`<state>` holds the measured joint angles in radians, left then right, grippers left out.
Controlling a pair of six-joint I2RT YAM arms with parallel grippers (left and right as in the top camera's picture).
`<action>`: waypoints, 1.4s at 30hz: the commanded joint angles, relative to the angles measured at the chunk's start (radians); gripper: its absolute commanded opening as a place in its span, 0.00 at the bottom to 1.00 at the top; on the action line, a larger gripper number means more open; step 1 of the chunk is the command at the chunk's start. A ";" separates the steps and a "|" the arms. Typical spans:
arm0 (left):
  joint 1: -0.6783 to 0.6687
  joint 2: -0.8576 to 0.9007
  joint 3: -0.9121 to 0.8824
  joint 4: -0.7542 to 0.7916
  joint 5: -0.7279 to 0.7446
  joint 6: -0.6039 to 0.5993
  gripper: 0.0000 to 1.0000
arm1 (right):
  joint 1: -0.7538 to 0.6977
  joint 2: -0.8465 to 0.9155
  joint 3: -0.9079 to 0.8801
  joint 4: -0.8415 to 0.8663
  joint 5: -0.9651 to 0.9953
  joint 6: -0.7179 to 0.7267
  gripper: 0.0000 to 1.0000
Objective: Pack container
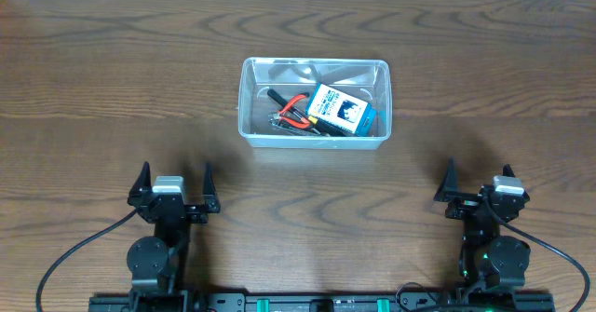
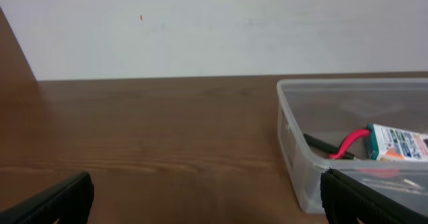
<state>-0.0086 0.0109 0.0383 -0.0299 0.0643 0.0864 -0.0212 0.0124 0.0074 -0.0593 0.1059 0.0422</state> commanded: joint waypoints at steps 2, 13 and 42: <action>-0.004 -0.009 -0.026 0.003 0.006 0.006 0.98 | 0.008 -0.007 -0.002 -0.003 0.010 0.013 0.99; -0.004 -0.009 -0.034 -0.014 0.006 0.016 0.98 | 0.008 -0.007 -0.002 -0.003 0.010 0.013 0.99; -0.004 -0.005 -0.034 -0.032 0.006 0.071 0.98 | 0.008 -0.007 -0.002 -0.003 0.010 0.013 0.99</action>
<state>-0.0086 0.0101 0.0231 -0.0326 0.0635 0.1394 -0.0212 0.0124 0.0074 -0.0593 0.1059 0.0422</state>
